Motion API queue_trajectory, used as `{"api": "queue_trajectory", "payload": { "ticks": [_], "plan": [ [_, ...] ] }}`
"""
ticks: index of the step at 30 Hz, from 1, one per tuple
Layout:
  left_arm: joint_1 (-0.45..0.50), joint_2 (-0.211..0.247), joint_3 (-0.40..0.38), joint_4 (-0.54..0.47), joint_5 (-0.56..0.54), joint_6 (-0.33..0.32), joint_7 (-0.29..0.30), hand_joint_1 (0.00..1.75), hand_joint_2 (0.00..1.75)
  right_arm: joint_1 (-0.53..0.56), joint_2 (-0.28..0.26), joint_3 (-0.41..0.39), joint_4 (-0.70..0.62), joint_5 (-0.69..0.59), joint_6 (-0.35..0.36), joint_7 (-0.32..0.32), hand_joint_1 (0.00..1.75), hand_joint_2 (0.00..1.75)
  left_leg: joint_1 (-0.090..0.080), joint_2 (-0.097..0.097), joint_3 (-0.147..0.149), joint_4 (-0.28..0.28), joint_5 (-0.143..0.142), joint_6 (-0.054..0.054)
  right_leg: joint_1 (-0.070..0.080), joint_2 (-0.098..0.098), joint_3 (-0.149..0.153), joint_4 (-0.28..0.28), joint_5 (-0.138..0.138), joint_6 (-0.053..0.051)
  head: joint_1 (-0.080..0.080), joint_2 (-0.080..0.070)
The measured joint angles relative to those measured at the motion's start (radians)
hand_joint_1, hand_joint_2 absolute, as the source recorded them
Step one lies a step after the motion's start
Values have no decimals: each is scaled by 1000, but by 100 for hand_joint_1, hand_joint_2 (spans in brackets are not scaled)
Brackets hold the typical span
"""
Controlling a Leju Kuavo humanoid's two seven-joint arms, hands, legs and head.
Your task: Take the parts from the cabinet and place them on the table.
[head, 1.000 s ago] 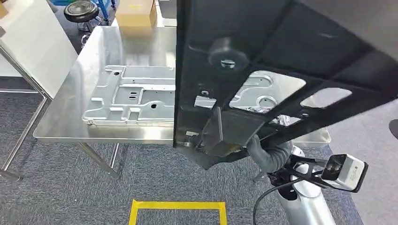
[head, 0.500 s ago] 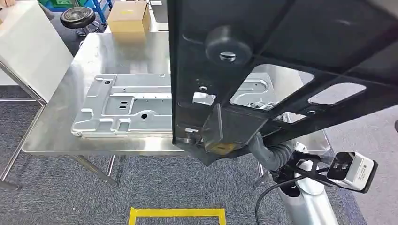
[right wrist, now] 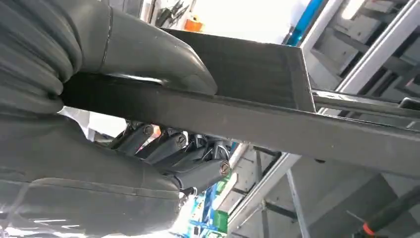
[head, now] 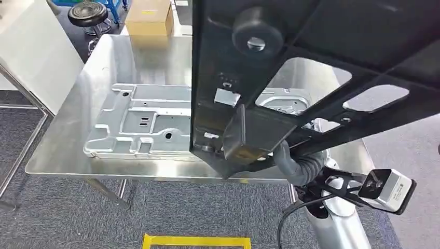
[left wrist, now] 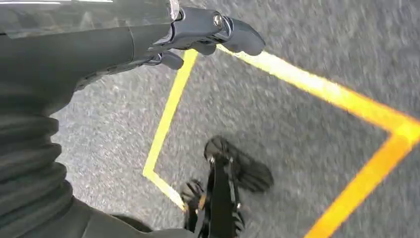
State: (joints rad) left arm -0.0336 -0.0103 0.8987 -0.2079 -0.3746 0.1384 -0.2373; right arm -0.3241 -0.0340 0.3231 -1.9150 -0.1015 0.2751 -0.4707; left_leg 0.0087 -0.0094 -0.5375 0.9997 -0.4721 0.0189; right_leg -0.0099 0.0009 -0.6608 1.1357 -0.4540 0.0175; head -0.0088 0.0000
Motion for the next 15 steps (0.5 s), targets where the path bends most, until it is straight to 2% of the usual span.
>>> {"api": "queue_trajectory", "payload": {
  "ticks": [1, 2, 3, 5, 6, 7, 8, 9, 11, 12, 13, 14, 15],
  "plan": [
    [1, 5, 3, -1, 0, 8, 4, 0, 175, 2, 0, 0, -3, 0, 0, -3, 175, 175, -1, 0, 7, 0, -8, -3, 3, 0, 30, -83, 49, -9, 0, 0],
    [2, 10, 8, -1, 1, 18, 7, 0, 175, 4, -2, 0, -3, 0, -1, -9, 175, 175, -6, -1, 9, 3, -14, -9, 11, -1, 41, -110, 42, -16, -1, 0],
    [1, 18, 13, -3, 3, 27, 9, 0, 175, 7, -2, 1, -5, 1, -3, -10, 175, 175, -4, -2, 7, 4, -17, -15, 11, -1, 45, -124, 36, -17, 0, 0],
    [4, 31, 24, -6, 7, 39, 13, 0, 175, 20, -4, 2, -8, 1, -5, -14, 175, 175, 0, 2, 11, -2, -22, -26, 15, 3, 43, -122, 30, -26, -1, 0],
    [5, 36, 27, -7, 8, 42, 15, 0, 175, 24, -5, 2, -8, 1, -4, -15, 175, 175, -4, 3, 15, -5, -26, -32, 10, 5, 48, -130, 30, -29, -2, 0],
    [6, 43, 30, -10, 10, 42, 16, 0, 175, 27, -5, 2, -11, 2, -4, -16, 175, 175, 0, 3, 21, -3, -35, -37, 2, 4, 61, -141, 31, -33, -1, 0],
    [6, 46, 31, -10, 10, 43, 15, 0, 175, 27, -5, 2, -11, 1, -2, -18, 175, 175, 0, 4, 10, 34, -53, -41, 3, 3, 70, -145, 27, -38, -1, 0],
    [5, 49, 34, -10, 10, 43, 15, 0, 175, 26, -5, 2, -11, 1, 1, -19, 175, 175, 2, 4, -25, 105, -87, -45, 3, 1, 74, -146, 24, -42, -6, 0],
    [7, 53, 40, -13, 13, 40, 11, 0, 175, 31, -5, 2, -10, 1, 7, -22, 175, 175, 4, 4, -125, 278, -148, -52, 5, 0, 81, -145, 16, -46, -5, 0],
    [9, 53, 44, -13, 13, 36, 8, 0, 175, 32, -6, 2, -10, 1, 8, -22, 175, 175, 4, 4, -158, 324, -147, -54, 5, 1, 86, -144, 11, -47, -6, 0],
    [11, 53, 48, -13, 13, 30, 2, 0, 175, 33, -7, 2, -10, 1, 8, -22, 175, 175, 4, 4, -166, 313, -119, -54, 5, 2, 92, -143, 6, -46, -6, 0],
    [12, 52, 50, -13, 13, 26, -2, 0, 175, 32, -8, 2, -10, 1, 8, -22, 175, 175, 4, 4, -149, 256, -72, -53, 5, 3, 99, -142, 0, -44, -6, 0],
    [11, 52, 50, -13, 13, 22, -5, 0, 175, 32, -9, 2, -10, 1, 8, -23, 175, 175, 4, 4, -115, 169, -15, -51, 5, 3, 109, -140, -6, -42, -6, 0]
  ]
}}
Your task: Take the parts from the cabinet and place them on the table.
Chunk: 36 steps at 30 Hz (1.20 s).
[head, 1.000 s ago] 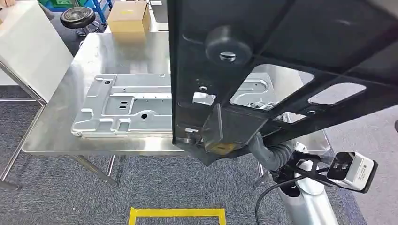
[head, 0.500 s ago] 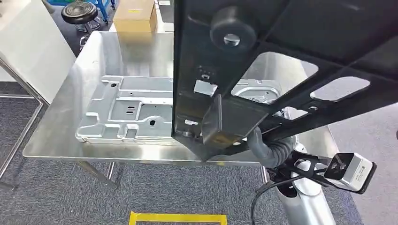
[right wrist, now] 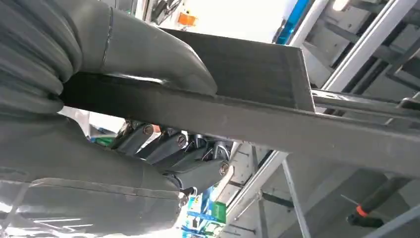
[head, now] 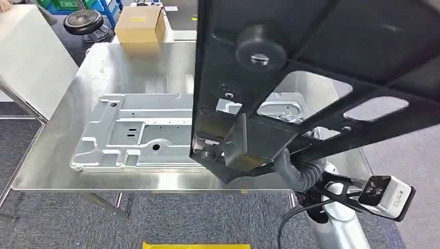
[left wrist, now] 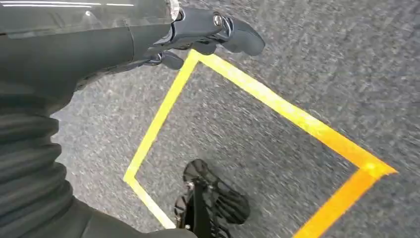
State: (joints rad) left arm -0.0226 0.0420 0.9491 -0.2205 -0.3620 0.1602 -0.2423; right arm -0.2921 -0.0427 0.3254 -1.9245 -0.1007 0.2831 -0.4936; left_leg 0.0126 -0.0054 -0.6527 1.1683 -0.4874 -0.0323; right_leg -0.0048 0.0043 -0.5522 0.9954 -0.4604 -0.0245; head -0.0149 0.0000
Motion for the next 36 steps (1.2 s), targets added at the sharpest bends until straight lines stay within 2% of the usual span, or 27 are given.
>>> {"api": "queue_trajectory", "payload": {
  "ticks": [1, 2, 3, 6, 7, 8, 9, 11, 12, 13, 14, 16, 17, 19, 21, 22, 23, 24, 26, 27, 28, 29, 30, 31, 32, 33, 36],
  "plan": [
    [-1, 0, 1, 0, -2, -3, -2, 0, 175, -1, 0, 0, 0, 0, -2, -1, 175, 175, 0, 0, 41, -99, 55, 4, 0, 0, 11, 1, -8, 4, 0, 0],
    [-1, 0, 2, 0, -3, -5, -4, 0, 175, -1, -1, 0, -1, 4, -5, -1, 175, 175, -3, 0, 65, -145, 56, 10, 5, 0, 16, 2, -14, 10, 1, 0],
    [-3, 0, 2, 0, -5, -6, -6, 0, 175, -3, -1, 0, -2, 11, -10, 0, 175, 175, -6, -1, 70, -163, 51, 17, 8, 2, 12, 6, -17, 15, 1, 0],
    [-1, -1, 5, 0, -14, -7, -10, 0, 175, -2, -6, 0, -9, 34, -41, 3, 175, 175, -6, -1, 64, -158, 49, 32, 6, 1, 11, 2, -18, 28, 2, 0],
    [-2, -2, 5, 0, -19, -7, -10, 0, 175, -2, -12, -7, -14, 38, -48, 3, 175, 175, -1, -1, 72, -167, 52, 38, 8, 2, 15, 2, -24, 35, 0, 0],
    [-2, -3, 5, 0, -26, -7, -10, 0, 175, -5, -20, -15, -17, 39, -55, 1, 175, 175, 0, -1, 77, -171, 53, 42, 3, 1, 8, 28, -41, 40, 4, 0],
    [-2, -2, 5, 0, -29, -7, -10, 0, 175, -10, -28, -28, -18, 40, -58, 1, 175, 175, 0, -1, 78, -171, 50, 48, 2, 1, -26, 95, -78, 46, 9, 0],
    [-3, -3, 5, 0, -36, -8, -10, 0, 175, -11, -38, -55, -18, 76, -71, 1, 175, 175, -2, 0, 78, -171, 47, 52, -2, 1, -122, 269, -145, 54, 8, 0],
    [-3, -3, 6, -1, -37, -10, -12, 0, 175, -11, -43, -74, -17, 124, -89, 5, 175, 175, -2, 0, 78, -170, 46, 53, -2, 1, -160, 329, -154, 55, 8, 0],
    [-3, -3, 8, -1, -41, -11, -13, 0, 175, -13, -48, -90, -17, 176, -113, 13, 175, 175, -2, 0, 81, -170, 44, 53, -3, 1, -170, 331, -134, 56, 9, 0],
    [-3, -3, 9, -1, -45, -12, -13, 0, 175, -18, -53, -105, -17, 232, -142, 22, 175, 175, -2, -1, 85, -170, 41, 53, -3, 1, -153, 281, -92, 54, 9, 0],
    [-3, -3, 13, -1, -52, -12, -13, 0, 175, -30, -64, -140, -17, 314, -190, 36, 175, 175, -3, -3, 96, -169, 36, 50, -1, 0, -72, 97, 11, 44, 9, 0],
    [-3, -3, 14, 0, -54, -13, -13, 0, 175, -36, -69, -155, -17, 321, -197, 37, 175, 175, -3, -3, 97, -169, 33, 48, 1, 0, -41, 21, 33, 37, 10, 0],
    [-4, -4, 18, -1, -55, -13, -13, 0, 175, -46, -72, -175, -17, 377, -231, 53, 175, 175, -8, -4, 93, -166, 28, 37, 8, -1, -40, 9, 25, 29, 8, 0],
    [-5, -5, 25, -1, -56, -13, -13, 0, 175, -49, -81, -189, -16, 538, -321, 101, 175, 175, -6, -3, 97, -172, 27, 27, 10, 1, -40, 8, 23, 21, 8, 0],
    [-7, -5, 27, -1, -56, -11, -13, 0, 175, -55, -89, -199, -12, 634, -363, 134, 175, 175, -10, -3, 97, -169, 22, 20, -1, 1, -33, -4, 29, 14, 8, 0],
    [-7, -6, 31, -1, -56, -10, -14, 0, 175, -63, -97, -209, 1, 727, -397, 174, 175, 175, -7, -2, 89, -145, 7, 17, -1, -2, -27, -10, 29, 9, 8, 0],
    [-7, -6, 36, -1, -55, -8, -14, 0, 175, -81, -106, -216, 25, 808, -426, 204, 175, 175, -6, -1, 63, -85, -29, 15, -2, -4, -26, -10, 28, 3, 3, 0],
    [-6, -6, 48, -1, -55, -7, -17, 0, 175, -118, -122, -219, 96, 962, -455, 253, 175, 175, -1, -1, -17, 76, -98, 8, 0, -4, -26, -10, 27, 1, 4, 0],
    [-6, -8, 52, -1, -58, -8, -18, 0, 175, -139, -124, -214, 138, 1030, -461, 270, 175, 175, -1, -1, -52, 139, -113, 5, 0, -3, -26, -8, 26, 0, 3, 0],
    [-7, -9, 55, -1, -63, -13, -21, 0, 175, -160, -124, -202, 186, 1084, -461, 288, 175, 175, 0, -1, -65, 154, -103, 3, 0, -3, -26, -6, 25, 1, 3, 0],
    [-8, -10, 58, -1, -71, -21, -27, 0, 175, -191, -123, -180, 246, 1147, -448, 309, 175, 175, 1, -1, -53, 114, -66, 2, 0, -1, -25, -4, 23, 1, 3, 0],
    [-10, -10, 59, -1, -78, -28, -32, 0, 175, -226, -120, -150, 306, 1202, -441, 332, 175, 175, 1, -1, -22, 40, -19, 3, -1, 1, -25, 0, 20, 3, 3, 0],
    [-14, -10, 61, -1, -83, -33, -36, 0, 175, -267, -112, -115, 373, 1251, -440, 351, 175, 175, 1, 1, 21, -59, 33, 5, -2, 3, -23, 5, 16, 5, 3, 0],
    [-19, -10, 63, -1, -90, -37, -39, 0, 175, -305, -100, -79, 440, 1285, -437, 367, 175, 175, 1, 6, 53, -142, 60, 9, -1, 4, -23, 9, 12, 9, 3, 0],
    [-25, -10, 66, -1, -97, -44, -42, 0, 175, -342, -86, -44, 502, 1312, -427, 381, 175, 175, -6, 7, 59, -158, 48, 12, 6, 6, -28, 16, 11, 14, 4, 0],
    [-31, -10, 71, -1, -118, -56, -48, 0, 175, -441, -34, 65, 689, 1366, -409, 411, 175, 175, -8, 3, 54, -154, 52, 27, 2, 7, -34, 11, 15, 27, 6, 0]
  ]
}}
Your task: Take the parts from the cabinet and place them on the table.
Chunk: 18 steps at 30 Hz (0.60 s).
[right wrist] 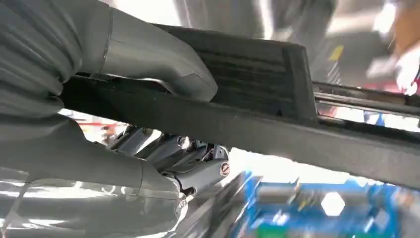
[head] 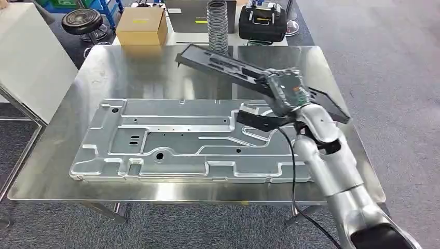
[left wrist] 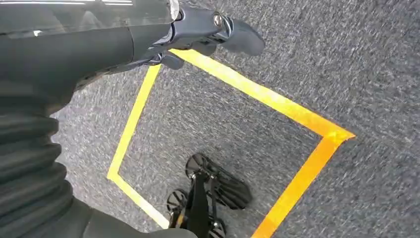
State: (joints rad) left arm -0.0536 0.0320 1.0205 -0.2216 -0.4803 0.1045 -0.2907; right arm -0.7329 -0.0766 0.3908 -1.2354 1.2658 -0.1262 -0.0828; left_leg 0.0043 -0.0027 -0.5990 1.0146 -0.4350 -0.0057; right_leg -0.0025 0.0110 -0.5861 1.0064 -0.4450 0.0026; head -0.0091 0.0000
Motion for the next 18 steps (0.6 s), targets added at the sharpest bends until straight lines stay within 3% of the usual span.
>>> {"api": "queue_trajectory", "payload": {
  "ticks": [1, 2, 3, 5, 6, 7, 8, 9, 11, 12, 14, 16, 18],
  "plan": [
    [0, 0, 0, 0, -8, -3, 0, 0, 175, -29, 21, 29, 60, 9, 8, 0, 175, 175, 7, -1, 3, -9, 5, 8, 5, 0, 1, 1, -2, 5, -1, 0],
    [-1, 0, 0, 0, -17, -9, 0, 0, 175, -56, 40, 55, 119, 18, 12, 1, 175, 175, 10, 0, 6, -14, 9, 13, 0, -1, -4, 15, -14, 9, -2, 0],
    [-5, 0, 0, 0, -25, -12, 0, 0, 175, -83, 58, 78, 177, 24, 11, 3, 175, 175, 11, 1, 6, -15, 9, 16, -1, -3, -28, 62, -44, 11, 5, 0],
    [-7, 0, 0, 0, -37, -17, 0, 0, 175, -124, 98, 125, 286, 35, 11, 5, 175, 175, 11, 0, 6, -15, 8, 20, -6, -5, -112, 233, -117, 18, 5, 0],
    [-7, 0, 0, 0, -44, -18, 1, 0, 175, -136, 113, 143, 331, 37, 15, 6, 175, 175, 11, -1, 6, -14, 7, 21, -7, -5, -152, 306, -136, 21, 6, 0],
    [-7, 0, 0, 0, -49, -19, 2, 0, 175, -144, 125, 157, 370, 37, 18, 5, 175, 175, 11, -4, 7, -13, 6, 20, -10, -5, -172, 333, -131, 21, 5, 0],
    [-6, 0, 0, 0, -53, -20, 3, 0, 175, -153, 138, 167, 400, 37, 21, 5, 175, 175, 11, -6, 8, -12, 4, 19, -12, -6, -168, 311, -105, 21, 6, 0],
    [-5, 0, 0, 0, -58, -22, 3, 0, 175, -163, 151, 177, 433, 37, 26, 3, 175, 175, 11, -8, 9, -9, 1, 17, -13, -6, -142, 248, -62, 19, 6, 0],
    [-5, 0, 0, 0, -66, -26, 3, 0, 175, -193, 174, 192, 487, 32, 34, -3, 175, 175, 11, -11, 12, -1, -9, 9, -12, -7, -59, 50, 40, 10, 6, 0],
    [-6, 0, 0, 0, -70, -27, 3, 0, 175, -210, 186, 200, 520, 27, 35, -6, 175, 175, 5, -10, 8, 2, -13, 2, -5, -8, -45, 28, 22, 6, 4, 0],
    [-7, 0, 0, 0, -76, -34, 2, 0, 175, -225, 208, 214, 568, 22, 40, -6, 175, 175, 7, -9, 7, 0, -12, -8, -1, -6, -49, 18, 24, 0, 3, 0],
    [-7, 0, 0, 0, -82, -46, 0, 0, 175, -227, 222, 220, 609, 11, 43, -8, 175, 175, 8, -9, 13, -7, -12, -20, -1, -6, -45, 13, 25, -13, 4, 0],
    [-5, 0, -1, 0, -86, -56, -3, 0, 175, -230, 236, 222, 646, -3, 43, -11, 175, 175, 11, -4, -2, 33, -42, -29, -7, -8, -34, 0, 28, -26, 1, 0]
  ]
}}
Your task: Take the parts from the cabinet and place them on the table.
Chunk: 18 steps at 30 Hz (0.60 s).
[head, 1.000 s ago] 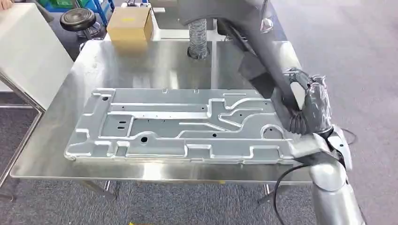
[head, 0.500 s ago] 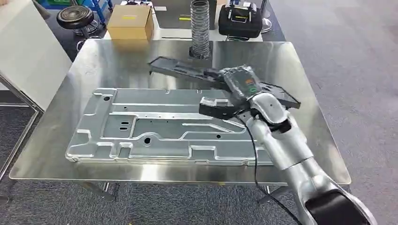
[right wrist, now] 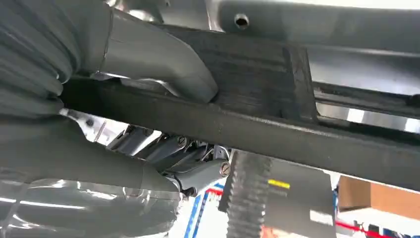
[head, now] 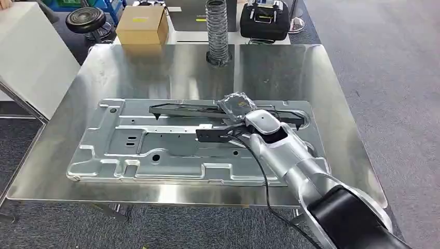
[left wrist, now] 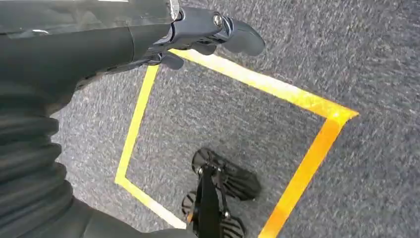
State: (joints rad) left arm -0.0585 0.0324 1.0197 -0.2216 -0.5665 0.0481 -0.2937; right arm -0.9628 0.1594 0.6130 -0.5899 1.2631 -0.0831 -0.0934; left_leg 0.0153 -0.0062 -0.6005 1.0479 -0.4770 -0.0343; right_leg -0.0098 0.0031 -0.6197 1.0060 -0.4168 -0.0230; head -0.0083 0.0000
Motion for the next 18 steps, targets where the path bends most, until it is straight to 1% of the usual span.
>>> {"api": "queue_trajectory", "payload": {
  "ticks": [1, 2, 3, 6, 7, 8, 9, 10, 11, 12, 13, 14, 15, 16, 17, 18],
  "plan": [
    [0, 0, 0, 0, -3, -3, -2, 0, 175, -2, 5, 2, 15, -5, -1, -3, 175, 175, 0, 0, -32, 69, -37, -3, 0, 0, 1, 0, -1, -3, 0, 0],
    [0, 1, 0, 0, -8, -3, -5, 0, 175, -1, 10, 8, 36, -11, -6, -7, 175, 175, 0, 0, -74, 156, -76, -7, 2, -1, 2, 0, -2, -5, -1, 0],
    [0, 1, 0, 0, -8, -3, -5, 0, 175, -1, 10, 8, 36, -11, -6, -7, 175, 175, 0, 0, -79, 167, -81, -7, 2, -1, 2, 0, -2, -5, -1, 0],
    [0, 1, 0, 0, -8, -3, -5, 0, 175, -1, 10, 8, 36, -11, -6, -7, 175, 175, 0, 0, -79, 167, -81, -7, 2, -1, 2, 0, -2, -5, -1, 0],
    [1, 1, 0, 0, -11, -3, -13, 0, 175, 1, 13, 9, 60, -18, -19, -8, 175, 175, 0, 0, -130, 263, -110, -10, 4, -1, 3, 0, -4, -7, -1, 0],
    [5, 1, 0, 0, -13, 0, -21, 0, 175, 1, 17, 9, 78, -24, -37, -13, 175, 175, 1, 0, -142, 278, -93, -11, 5, 0, 7, 0, -5, -8, 0, 0],
    [4, 2, 0, 0, -20, 7, -42, 0, 175, 1, 26, 9, 106, -42, -81, -28, 175, 175, 4, 1, -25, 30, 42, -6, 4, 3, 19, 3, -12, -2, -1, 0],
    [3, 2, 0, 0, -24, 9, -49, 0, 175, 2, 29, 9, 112, -47, -98, -31, 175, 175, 3, 0, 6, -32, 40, -2, 9, 5, 19, 6, -15, 4, 0, 0],
    [1, 2, 0, 0, -29, 11, -54, 0, 175, 3, 31, 9, 116, -49, -108, -34, 175, 175, -2, -1, 8, -37, 41, 8, 12, 8, 16, 9, -16, 8, 0, 0],
    [1, 2, 0, 0, -29, 12, -59, 0, 175, 7, 37, 9, 119, -52, -121, -38, 175, 175, -3, -1, 5, -35, 41, 12, 12, 8, 15, 8, -14, 13, 2, 0],
    [2, 2, 0, 0, -31, 12, -65, 0, 175, 11, 41, 10, 122, -57, -132, -44, 175, 175, -4, -1, 4, -34, 41, 16, 10, 8, 15, 5, -13, 18, 0, 0],
    [2, 2, 0, 0, -32, 11, -72, 0, 175, 14, 44, 10, 122, -60, -140, -49, 175, 175, -4, -1, 4, -35, 42, 22, 10, 9, 16, 4, -12, 23, 1, 0],
    [1, 2, 0, 0, -33, 10, -76, 0, 175, 16, 47, 10, 122, -63, -144, -52, 175, 175, 5, 1, 7, -44, 49, 32, 11, 9, 13, 10, -18, 29, 0, 0],
    [-1, 2, 0, 0, -37, 9, -79, 0, 175, 16, 49, 10, 122, -67, -147, -56, 0, 0, 4, 1, 7, -45, 50, 36, 9, 6, 2, 38, -41, 34, 3, 0],
    [-1, 2, 0, 0, -38, 8, -82, 0, 175, 17, 52, 10, 122, -70, -151, -60, 0, 0, 4, 1, 6, -45, 51, 41, 7, 5, -25, 98, -79, 37, 9, 0],
    [-1, 2, 1, 0, -38, 9, -85, 0, 175, 21, 54, 10, 122, -75, -155, -65, 0, 0, 4, 1, 5, -44, 50, 42, 5, 5, -68, 192, -126, 41, 8, 0]
  ]
}}
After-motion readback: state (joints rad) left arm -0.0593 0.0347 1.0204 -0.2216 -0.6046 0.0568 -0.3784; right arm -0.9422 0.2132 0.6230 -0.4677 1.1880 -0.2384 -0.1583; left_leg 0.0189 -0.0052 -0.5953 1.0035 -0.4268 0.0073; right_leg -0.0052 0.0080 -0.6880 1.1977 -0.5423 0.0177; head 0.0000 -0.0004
